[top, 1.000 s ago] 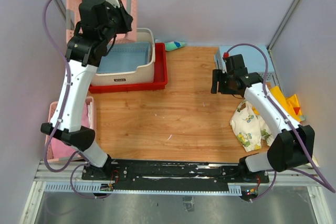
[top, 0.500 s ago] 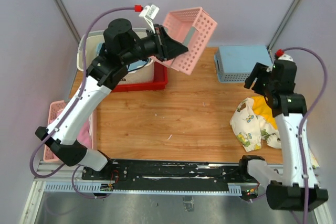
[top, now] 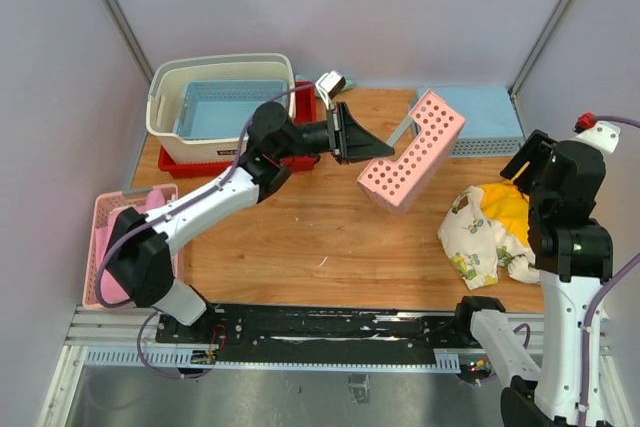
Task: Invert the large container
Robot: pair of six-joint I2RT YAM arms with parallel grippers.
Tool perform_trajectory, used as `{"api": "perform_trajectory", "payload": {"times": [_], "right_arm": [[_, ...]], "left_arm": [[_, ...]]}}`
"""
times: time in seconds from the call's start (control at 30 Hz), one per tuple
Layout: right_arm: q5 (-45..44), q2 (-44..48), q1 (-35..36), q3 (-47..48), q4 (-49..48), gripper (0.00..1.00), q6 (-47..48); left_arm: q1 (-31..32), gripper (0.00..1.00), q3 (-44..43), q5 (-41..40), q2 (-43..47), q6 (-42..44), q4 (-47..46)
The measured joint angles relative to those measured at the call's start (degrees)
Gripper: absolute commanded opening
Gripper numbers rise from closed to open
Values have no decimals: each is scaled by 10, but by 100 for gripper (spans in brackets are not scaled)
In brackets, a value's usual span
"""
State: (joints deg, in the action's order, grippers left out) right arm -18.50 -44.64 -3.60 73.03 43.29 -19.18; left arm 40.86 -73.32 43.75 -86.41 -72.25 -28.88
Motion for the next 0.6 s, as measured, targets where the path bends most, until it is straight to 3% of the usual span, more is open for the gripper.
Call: {"api": "perform_trajectory", "payload": {"times": [0.3,0.43,0.6], "right_arm": [[12,-35,0,-1,3,70,2],[28,-42,0,-5,3,70,2],[47,-51,0,-7,3,70,2]], "left_arm": [[6,0,173,-23,-101,-305,-432],[3,0,244,-53,-143,-378,-524],[-19,2,325,-81,-149,-403,-575]]}}
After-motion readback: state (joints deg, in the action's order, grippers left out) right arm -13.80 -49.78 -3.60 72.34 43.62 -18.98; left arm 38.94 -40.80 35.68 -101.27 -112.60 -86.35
